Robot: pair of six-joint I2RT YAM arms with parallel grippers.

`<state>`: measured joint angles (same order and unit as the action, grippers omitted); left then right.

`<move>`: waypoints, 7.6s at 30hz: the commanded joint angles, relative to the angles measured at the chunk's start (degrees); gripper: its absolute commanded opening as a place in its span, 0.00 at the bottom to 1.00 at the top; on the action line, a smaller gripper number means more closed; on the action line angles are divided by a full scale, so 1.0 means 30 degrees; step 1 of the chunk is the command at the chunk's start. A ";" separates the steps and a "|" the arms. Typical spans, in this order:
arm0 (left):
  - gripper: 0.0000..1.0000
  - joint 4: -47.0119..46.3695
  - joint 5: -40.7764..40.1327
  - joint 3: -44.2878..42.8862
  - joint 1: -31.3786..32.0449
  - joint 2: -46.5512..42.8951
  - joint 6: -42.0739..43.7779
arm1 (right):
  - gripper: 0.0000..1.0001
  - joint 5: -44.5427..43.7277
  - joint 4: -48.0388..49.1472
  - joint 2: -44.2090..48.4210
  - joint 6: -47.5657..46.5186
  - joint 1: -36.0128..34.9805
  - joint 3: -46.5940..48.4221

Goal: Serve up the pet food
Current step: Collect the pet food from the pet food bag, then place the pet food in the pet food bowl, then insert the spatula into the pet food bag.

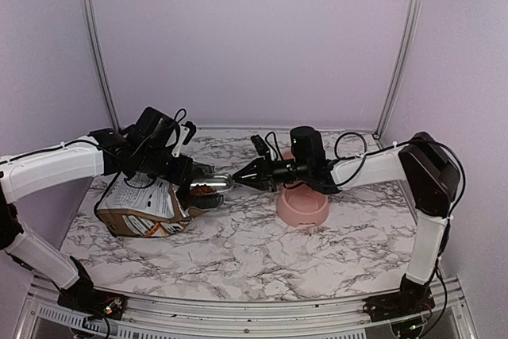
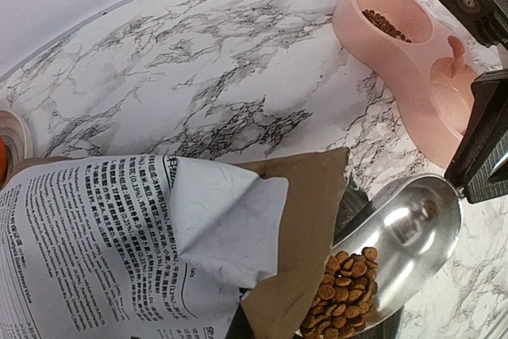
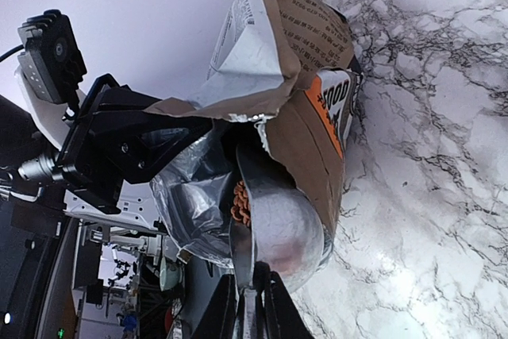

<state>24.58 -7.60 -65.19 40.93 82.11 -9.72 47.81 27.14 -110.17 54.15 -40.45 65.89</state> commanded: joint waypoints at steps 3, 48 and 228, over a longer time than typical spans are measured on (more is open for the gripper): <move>0.00 -0.0058 -0.0222 0.0050 -0.0472 -0.0968 -0.0022 | 0.00 0.1303 0.2766 0.0766 0.1893 0.0238 -0.0179; 0.00 -0.0073 -0.0193 0.0197 -0.0517 -0.1499 -0.0013 | 0.00 0.2990 -0.0940 0.6248 0.0883 0.5495 -0.3667; 0.00 -0.1221 0.5329 -0.3220 -0.0525 0.2436 -0.1983 | 0.00 -1.0108 -1.2711 -0.1462 -1.0149 -0.3884 0.7323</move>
<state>24.67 6.24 -74.78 39.07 90.74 -16.25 16.75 -13.54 -113.78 20.01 -51.57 86.06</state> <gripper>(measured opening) 0.007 0.110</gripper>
